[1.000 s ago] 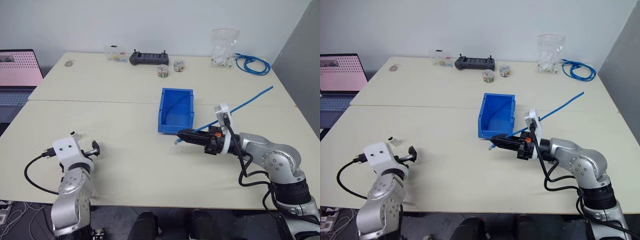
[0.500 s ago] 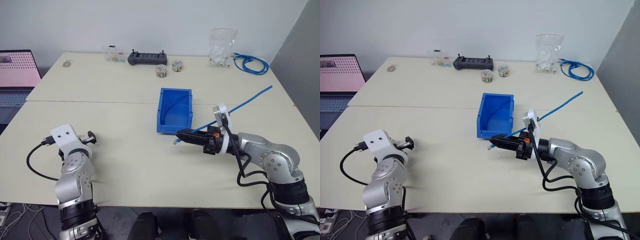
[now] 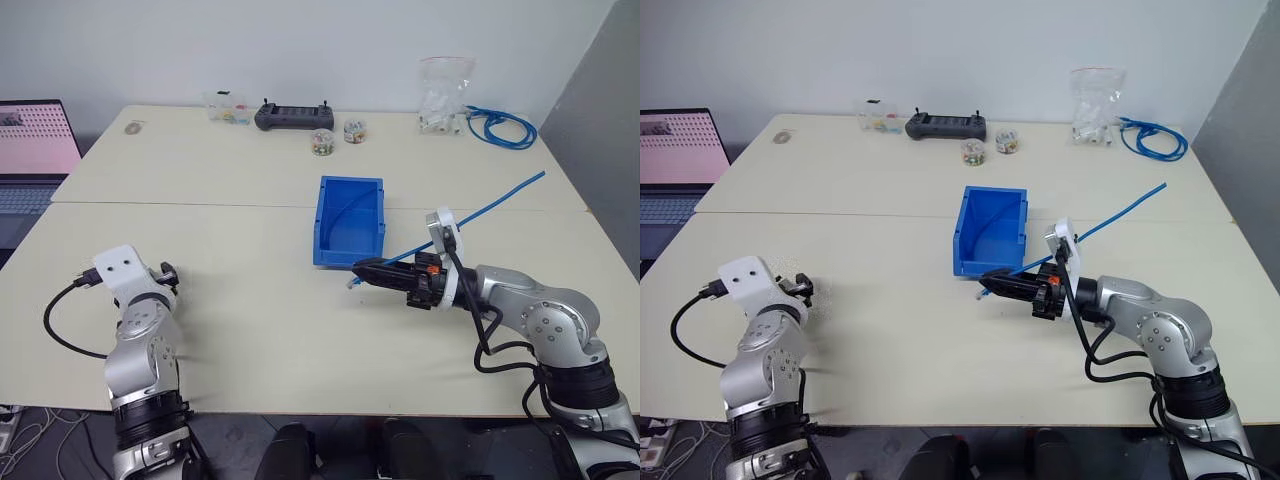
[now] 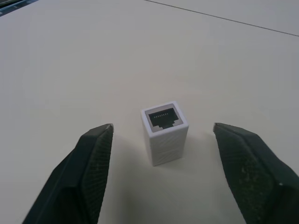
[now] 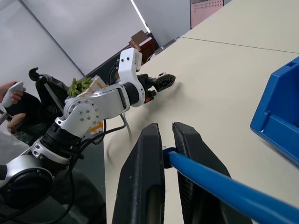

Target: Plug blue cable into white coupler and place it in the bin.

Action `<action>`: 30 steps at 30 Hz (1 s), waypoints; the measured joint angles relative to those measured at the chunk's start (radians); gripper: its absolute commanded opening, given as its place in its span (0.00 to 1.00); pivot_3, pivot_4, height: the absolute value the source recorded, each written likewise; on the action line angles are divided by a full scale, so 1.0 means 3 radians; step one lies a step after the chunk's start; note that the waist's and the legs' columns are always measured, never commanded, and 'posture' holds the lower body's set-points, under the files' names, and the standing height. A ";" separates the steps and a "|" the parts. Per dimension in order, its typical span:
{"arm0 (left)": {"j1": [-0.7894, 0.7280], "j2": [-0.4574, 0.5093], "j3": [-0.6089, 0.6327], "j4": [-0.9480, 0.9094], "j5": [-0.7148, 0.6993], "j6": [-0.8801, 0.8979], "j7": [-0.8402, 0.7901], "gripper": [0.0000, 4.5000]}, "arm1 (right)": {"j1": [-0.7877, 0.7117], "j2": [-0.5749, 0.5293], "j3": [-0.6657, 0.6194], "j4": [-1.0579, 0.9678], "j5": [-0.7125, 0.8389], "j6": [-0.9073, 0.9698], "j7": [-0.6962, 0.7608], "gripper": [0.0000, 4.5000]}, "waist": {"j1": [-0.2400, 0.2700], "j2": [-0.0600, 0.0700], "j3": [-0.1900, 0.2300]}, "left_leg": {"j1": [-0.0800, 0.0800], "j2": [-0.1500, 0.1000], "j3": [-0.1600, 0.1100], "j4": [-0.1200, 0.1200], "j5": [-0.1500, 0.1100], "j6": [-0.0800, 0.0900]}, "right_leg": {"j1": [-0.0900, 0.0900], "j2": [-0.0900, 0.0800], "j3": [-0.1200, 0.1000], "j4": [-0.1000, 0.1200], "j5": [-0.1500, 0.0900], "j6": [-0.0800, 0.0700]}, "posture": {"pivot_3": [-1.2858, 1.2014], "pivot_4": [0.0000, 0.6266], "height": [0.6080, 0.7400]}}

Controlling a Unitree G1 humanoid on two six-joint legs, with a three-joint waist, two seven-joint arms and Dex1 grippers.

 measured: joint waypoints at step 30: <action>0.0584 0.1095 -0.1251 -0.0870 -0.0564 0.0406 -0.2441 0.17 | 0.0330 -0.0220 -0.0004 -0.0326 -0.0262 -0.0095 -0.0003 0.02 | 0.0041 0.0001 0.0000 | 0.0001 -0.0003 0.0000 -0.0001 -0.0001 -0.0006 | 0.0004 -0.0004 0.0000 -0.0008 -0.0001 -0.0001 | 0.52 0.24 1.00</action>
